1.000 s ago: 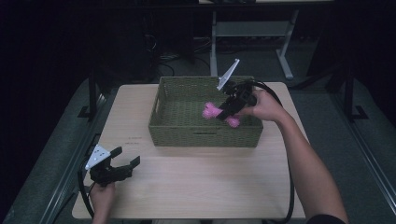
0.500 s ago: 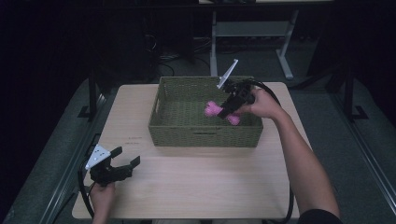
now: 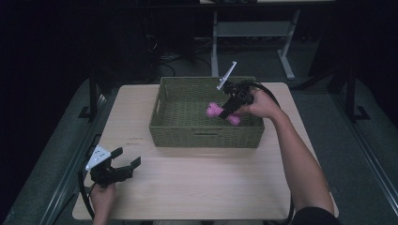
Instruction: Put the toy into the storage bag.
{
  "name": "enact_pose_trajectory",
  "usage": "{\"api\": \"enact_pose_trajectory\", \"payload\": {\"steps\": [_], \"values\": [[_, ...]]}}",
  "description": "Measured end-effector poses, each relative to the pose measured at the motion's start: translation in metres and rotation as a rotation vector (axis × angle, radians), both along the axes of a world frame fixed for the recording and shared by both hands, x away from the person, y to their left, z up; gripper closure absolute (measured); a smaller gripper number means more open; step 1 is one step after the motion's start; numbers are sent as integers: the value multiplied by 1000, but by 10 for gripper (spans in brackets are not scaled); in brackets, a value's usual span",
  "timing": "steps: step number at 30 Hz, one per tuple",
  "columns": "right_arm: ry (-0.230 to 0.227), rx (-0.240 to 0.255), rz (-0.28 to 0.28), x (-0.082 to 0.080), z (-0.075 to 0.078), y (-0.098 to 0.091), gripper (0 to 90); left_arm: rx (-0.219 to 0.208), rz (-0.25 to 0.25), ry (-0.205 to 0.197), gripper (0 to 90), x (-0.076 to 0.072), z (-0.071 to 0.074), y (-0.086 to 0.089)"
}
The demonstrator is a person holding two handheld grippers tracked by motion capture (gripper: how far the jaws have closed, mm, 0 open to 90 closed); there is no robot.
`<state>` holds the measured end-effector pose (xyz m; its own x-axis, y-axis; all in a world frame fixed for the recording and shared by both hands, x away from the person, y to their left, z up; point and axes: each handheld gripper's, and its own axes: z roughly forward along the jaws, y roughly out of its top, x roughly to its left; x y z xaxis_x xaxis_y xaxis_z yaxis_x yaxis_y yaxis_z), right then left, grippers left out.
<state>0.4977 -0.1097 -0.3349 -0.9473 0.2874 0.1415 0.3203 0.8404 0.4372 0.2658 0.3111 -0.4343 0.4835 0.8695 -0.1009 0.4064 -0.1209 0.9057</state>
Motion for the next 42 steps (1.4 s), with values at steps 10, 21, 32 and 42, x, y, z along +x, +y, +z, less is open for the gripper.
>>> {"api": "enact_pose_trajectory", "payload": {"steps": [10,21,32,42], "values": [[13,-11,-4,7,-11,5,580,0,0,-1,128,0,0,1],[40,-33,-4,11,-26,15,579,-2,0,-1,128,0,0,2],[59,-65,6,13,-39,22,578,-3,2,-4,128,-1,1,2],[68,-77,10,12,-42,26,576,-6,2,-4,128,-1,1,2]]}}
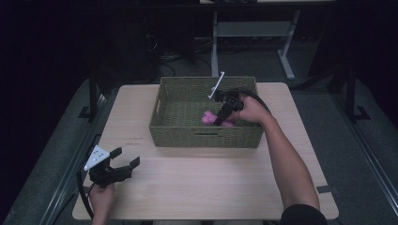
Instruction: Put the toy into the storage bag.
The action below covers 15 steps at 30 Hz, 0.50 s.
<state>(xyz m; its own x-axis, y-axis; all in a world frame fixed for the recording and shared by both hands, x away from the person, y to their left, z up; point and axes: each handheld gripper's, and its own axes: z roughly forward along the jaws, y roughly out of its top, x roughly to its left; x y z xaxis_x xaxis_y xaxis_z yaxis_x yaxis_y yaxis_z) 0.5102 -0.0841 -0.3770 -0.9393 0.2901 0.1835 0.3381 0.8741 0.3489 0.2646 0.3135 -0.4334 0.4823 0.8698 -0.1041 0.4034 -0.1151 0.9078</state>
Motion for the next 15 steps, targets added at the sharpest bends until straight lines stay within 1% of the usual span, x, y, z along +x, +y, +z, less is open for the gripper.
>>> {"api": "enact_pose_trajectory", "payload": {"steps": [7,13,15], "values": [[3,2,-4,1,-1,-1,574,0,2,0,128,0,0,0],[4,-8,-2,1,-2,0,568,1,0,-2,128,0,0,0],[6,-1,-10,1,-2,-1,540,1,1,0,128,0,0,0]]}}
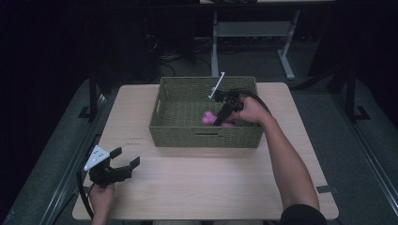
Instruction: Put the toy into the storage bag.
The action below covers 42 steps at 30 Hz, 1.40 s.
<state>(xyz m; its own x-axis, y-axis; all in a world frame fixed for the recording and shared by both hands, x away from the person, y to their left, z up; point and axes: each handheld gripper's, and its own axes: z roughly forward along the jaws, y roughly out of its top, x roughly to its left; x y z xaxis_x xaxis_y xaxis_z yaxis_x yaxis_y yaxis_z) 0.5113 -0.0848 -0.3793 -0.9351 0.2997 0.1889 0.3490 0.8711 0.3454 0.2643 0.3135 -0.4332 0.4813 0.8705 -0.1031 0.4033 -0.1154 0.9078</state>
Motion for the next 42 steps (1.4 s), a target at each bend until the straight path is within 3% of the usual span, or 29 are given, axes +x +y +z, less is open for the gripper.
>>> {"api": "enact_pose_trajectory", "payload": {"steps": [3,14,35,42], "values": [[3,27,-9,0,3,-1,567,-1,0,0,128,0,0,0],[1,30,-20,-1,8,-5,573,-1,5,1,128,-1,0,0],[-34,59,-56,-13,26,-25,488,1,5,-1,128,-2,0,-1],[-46,95,-73,-20,33,-35,469,3,-1,-1,128,-1,0,-3]]}}
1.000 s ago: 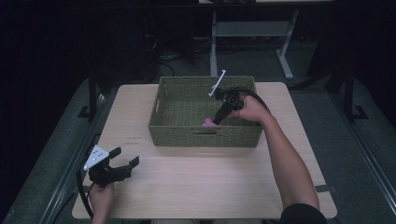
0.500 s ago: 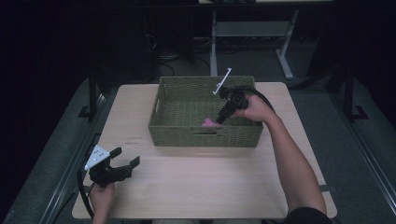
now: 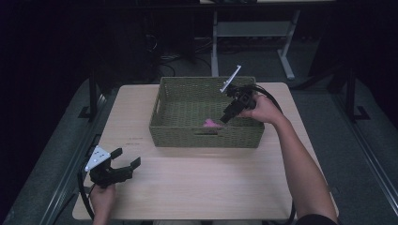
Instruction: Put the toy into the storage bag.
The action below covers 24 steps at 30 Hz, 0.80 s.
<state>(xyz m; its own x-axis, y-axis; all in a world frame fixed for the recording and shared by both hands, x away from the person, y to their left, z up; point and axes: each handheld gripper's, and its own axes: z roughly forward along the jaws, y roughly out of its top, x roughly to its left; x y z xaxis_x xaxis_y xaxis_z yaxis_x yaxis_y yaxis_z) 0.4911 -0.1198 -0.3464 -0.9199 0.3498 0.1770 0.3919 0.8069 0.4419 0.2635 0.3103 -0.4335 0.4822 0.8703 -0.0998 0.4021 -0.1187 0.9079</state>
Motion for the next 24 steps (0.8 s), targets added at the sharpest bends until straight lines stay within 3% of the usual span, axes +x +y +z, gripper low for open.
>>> {"api": "enact_pose_trajectory", "payload": {"steps": [24], "values": [[-25,26,-28,-12,13,-17,440,6,-5,2,128,0,0,-1]]}}
